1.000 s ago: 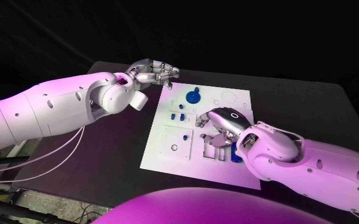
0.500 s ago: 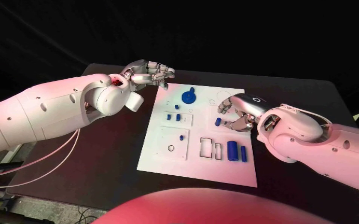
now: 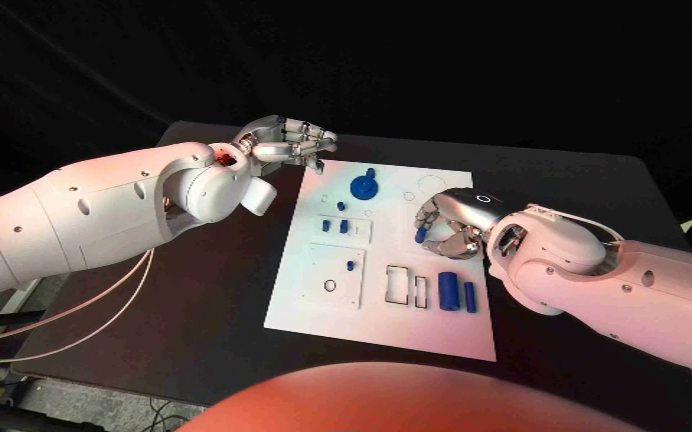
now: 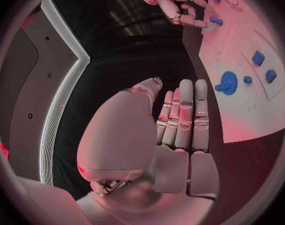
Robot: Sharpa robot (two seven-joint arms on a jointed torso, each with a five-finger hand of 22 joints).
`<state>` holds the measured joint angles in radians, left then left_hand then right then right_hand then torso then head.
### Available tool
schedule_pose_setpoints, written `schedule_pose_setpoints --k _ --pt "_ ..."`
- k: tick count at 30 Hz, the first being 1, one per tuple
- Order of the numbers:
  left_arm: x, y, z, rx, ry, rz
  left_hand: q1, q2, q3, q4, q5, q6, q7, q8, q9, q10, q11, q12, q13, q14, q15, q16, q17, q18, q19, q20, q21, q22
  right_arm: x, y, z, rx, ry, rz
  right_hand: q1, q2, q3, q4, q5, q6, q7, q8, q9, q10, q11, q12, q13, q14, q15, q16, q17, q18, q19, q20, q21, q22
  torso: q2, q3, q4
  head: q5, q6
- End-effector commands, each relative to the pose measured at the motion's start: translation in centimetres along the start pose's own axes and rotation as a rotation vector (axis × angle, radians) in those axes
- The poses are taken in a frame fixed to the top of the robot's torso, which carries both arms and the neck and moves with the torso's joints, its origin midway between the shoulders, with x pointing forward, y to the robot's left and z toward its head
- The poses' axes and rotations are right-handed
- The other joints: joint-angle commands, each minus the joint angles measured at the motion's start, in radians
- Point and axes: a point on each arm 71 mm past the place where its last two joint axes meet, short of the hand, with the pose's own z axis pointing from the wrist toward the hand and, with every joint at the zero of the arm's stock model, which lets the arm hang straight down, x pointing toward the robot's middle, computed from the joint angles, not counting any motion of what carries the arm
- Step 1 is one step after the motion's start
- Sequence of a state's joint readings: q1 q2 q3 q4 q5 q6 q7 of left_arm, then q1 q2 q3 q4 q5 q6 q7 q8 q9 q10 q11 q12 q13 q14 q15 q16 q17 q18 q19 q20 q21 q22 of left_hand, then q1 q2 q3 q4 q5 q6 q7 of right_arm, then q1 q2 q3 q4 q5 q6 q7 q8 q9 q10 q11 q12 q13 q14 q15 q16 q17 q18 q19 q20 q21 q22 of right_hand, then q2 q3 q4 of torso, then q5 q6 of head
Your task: Assemble the parts on the task board
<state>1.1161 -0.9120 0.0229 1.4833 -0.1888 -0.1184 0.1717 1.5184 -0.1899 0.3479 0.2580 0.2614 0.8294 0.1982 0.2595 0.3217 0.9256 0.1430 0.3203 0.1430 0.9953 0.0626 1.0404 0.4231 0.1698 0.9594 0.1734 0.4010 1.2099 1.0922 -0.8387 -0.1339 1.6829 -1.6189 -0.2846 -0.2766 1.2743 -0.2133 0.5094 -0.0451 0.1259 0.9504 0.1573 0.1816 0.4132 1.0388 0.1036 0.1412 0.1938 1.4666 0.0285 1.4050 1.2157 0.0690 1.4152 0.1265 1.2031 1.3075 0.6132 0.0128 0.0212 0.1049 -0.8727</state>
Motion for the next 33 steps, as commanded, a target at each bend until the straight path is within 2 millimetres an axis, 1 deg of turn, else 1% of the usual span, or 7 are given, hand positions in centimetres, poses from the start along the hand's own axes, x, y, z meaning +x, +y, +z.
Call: schedule_pose_setpoints --k 1,5,9,16,21,24,33 --pt "0.2 -0.1 0.0 0.005 0.019 -0.005 -0.011 -0.001 0.008 -0.002 -0.004 -0.007 -0.001 0.007 -0.001 -0.005 0.0 0.0 -0.002 0.001 0.007 -0.005 -0.002 0.01 0.002 0.0 -0.008 -0.002 0.3 0.1 0.3 -0.006 0.012 -0.012 -0.002 0.008 0.023 0.005 -0.004 0.016 0.0 0.006 -0.004 0.019 -0.001 0.005 -0.003 0.024 -0.007 0.005 0.002 0.003 0.01 -0.001 0.011 0.166 0.0 0.0003 0.0016 0.002 0.0" --pt "0.2 -0.1 0.0 0.005 0.019 -0.005 -0.011 0.0 0.009 -0.003 -0.003 -0.007 -0.001 0.007 -0.001 -0.005 0.0 0.0 -0.002 0.001 0.007 -0.005 -0.002 0.01 0.002 0.0 -0.008 -0.003 0.4 0.1 0.5 -0.006 0.006 -0.008 -0.012 0.011 0.064 0.017 -0.008 0.041 -0.003 0.013 -0.008 0.065 -0.006 0.008 -0.006 0.027 -0.012 0.008 0.008 -0.002 0.023 -0.005 0.037 0.174 0.0 0.0006 0.0015 0.003 0.0" --pt "0.2 -0.1 0.0 0.005 0.018 -0.005 -0.011 0.0 0.011 -0.004 0.0 -0.008 -0.001 0.008 -0.002 -0.006 0.0 0.0 -0.002 0.001 0.007 -0.005 -0.003 0.01 0.002 0.0 -0.008 -0.003 0.4 0.3 0.7 -0.009 -0.011 0.004 -0.017 0.015 0.105 0.026 -0.036 0.064 -0.011 0.023 -0.007 0.099 -0.015 0.005 -0.009 0.03 -0.019 0.011 0.01 -0.006 0.034 -0.011 0.06 0.181 0.0 0.0008 -0.0012 0.006 0.0" --pt "0.2 -0.1 0.0 0.004 0.02 -0.005 -0.011 0.0 0.012 -0.005 0.002 -0.008 -0.001 0.009 -0.002 -0.006 0.0 0.001 -0.002 0.001 0.007 -0.005 -0.003 0.01 0.003 0.0 -0.008 -0.003 0.4 0.5 1.0 -0.002 -0.034 0.01 -0.024 0.014 0.123 0.033 -0.043 0.081 -0.019 0.033 -0.001 0.126 -0.023 0.005 -0.008 0.031 -0.025 0.012 0.011 -0.009 0.04 -0.017 0.075 0.185 -0.001 0.001 0.0009 0.006 0.0" --pt "0.2 -0.1 -0.1 0.003 0.019 -0.005 -0.012 -0.001 0.013 -0.005 0.002 -0.008 -0.001 0.009 -0.002 -0.006 0.0 0.001 -0.002 0.001 0.007 -0.005 -0.003 0.01 0.003 0.0 -0.008 -0.004 0.2 0.3 1.0 0.013 -0.073 0.004 0.005 0.04 0.159 0.019 -0.063 0.12 -0.036 0.062 0.02 0.177 -0.043 0.015 0.004 0.033 -0.042 0.013 0.013 -0.015 0.052 -0.031 0.104 0.193 -0.001 0.0005 0.0 0.009 0.0" --pt "0.2 -0.1 -0.1 0.003 0.018 -0.005 -0.012 -0.001 0.013 -0.005 0.002 -0.008 -0.001 0.009 -0.002 -0.006 0.0 0.001 -0.002 0.001 0.007 -0.005 -0.003 0.01 0.003 0.0 -0.008 -0.004 -0.1 0.3 0.8 0.014 -0.102 0.008 0.015 0.047 0.169 0.009 -0.065 0.134 -0.041 0.077 0.034 0.198 -0.051 0.018 0.012 0.034 -0.048 0.012 0.011 -0.018 0.058 -0.038 0.119 0.196 -0.002 0.0009 -0.0009 0.011 0.0" --pt "0.0 -0.1 -0.1 0.002 0.014 -0.004 -0.012 -0.001 0.013 -0.005 0.002 -0.008 -0.001 0.009 -0.002 -0.006 0.0 0.001 -0.002 0.001 0.007 -0.005 -0.003 0.01 0.003 0.0 -0.008 -0.004 -1.5 1.5 -0.6 -0.024 -0.155 0.04 0.013 0.045 0.169 0.007 -0.064 0.135 -0.042 0.08 0.038 0.2 -0.051 0.016 0.014 0.034 -0.05 0.012 0.009 -0.018 0.06 -0.039 0.122 0.197 -0.003 0.0004 -0.0009 0.015 0.0"
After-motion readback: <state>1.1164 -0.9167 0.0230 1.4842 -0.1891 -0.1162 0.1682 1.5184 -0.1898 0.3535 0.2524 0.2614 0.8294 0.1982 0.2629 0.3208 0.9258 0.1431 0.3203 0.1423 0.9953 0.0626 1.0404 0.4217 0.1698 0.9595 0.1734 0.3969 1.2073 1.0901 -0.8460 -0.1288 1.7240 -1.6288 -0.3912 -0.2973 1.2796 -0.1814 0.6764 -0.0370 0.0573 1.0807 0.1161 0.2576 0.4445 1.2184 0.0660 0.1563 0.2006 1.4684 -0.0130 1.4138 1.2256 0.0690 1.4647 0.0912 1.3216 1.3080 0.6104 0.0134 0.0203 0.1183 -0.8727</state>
